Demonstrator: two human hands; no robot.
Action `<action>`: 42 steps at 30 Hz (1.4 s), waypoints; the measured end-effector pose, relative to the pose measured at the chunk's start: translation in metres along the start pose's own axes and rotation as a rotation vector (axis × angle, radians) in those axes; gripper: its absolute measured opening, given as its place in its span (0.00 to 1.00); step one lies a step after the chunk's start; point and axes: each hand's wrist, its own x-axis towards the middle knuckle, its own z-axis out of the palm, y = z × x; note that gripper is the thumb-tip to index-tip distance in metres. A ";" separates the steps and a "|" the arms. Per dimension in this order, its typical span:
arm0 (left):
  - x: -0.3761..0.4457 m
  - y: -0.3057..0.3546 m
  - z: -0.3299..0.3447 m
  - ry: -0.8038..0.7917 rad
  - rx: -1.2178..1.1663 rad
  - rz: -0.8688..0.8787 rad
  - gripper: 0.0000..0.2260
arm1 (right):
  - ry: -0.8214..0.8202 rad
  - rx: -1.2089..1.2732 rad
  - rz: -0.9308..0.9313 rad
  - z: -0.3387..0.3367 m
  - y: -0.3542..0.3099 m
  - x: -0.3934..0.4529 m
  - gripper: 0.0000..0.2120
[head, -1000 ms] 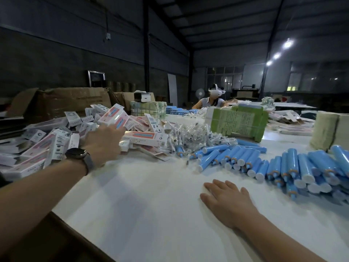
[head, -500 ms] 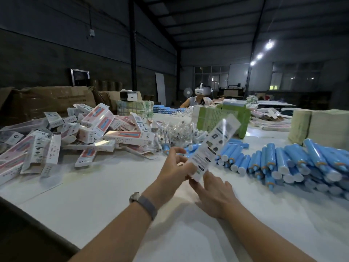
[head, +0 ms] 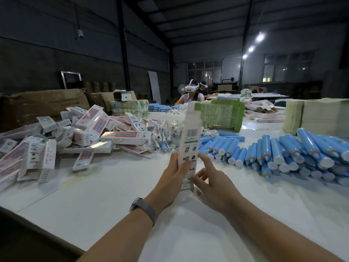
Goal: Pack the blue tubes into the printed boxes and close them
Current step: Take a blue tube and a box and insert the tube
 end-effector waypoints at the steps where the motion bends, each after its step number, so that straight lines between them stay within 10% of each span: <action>1: 0.001 0.000 0.000 0.032 0.027 0.027 0.14 | -0.004 -0.022 0.002 0.000 0.000 0.000 0.32; 6: 0.006 -0.007 -0.003 0.143 0.014 0.037 0.06 | 0.086 -0.037 0.093 0.001 0.009 0.009 0.24; 14: 0.011 -0.014 -0.005 0.139 -0.030 -0.023 0.08 | -0.016 -0.997 0.271 -0.064 0.057 0.059 0.27; 27: 0.015 -0.019 -0.009 0.112 0.039 -0.007 0.06 | 0.006 -1.068 0.066 -0.065 0.084 0.088 0.09; 36: 0.014 -0.018 -0.010 0.115 0.075 0.016 0.06 | 0.551 -0.022 -0.161 -0.103 -0.022 0.086 0.07; 42: 0.012 -0.014 -0.009 0.105 0.116 0.060 0.08 | 0.568 0.521 -0.209 -0.129 -0.103 0.072 0.02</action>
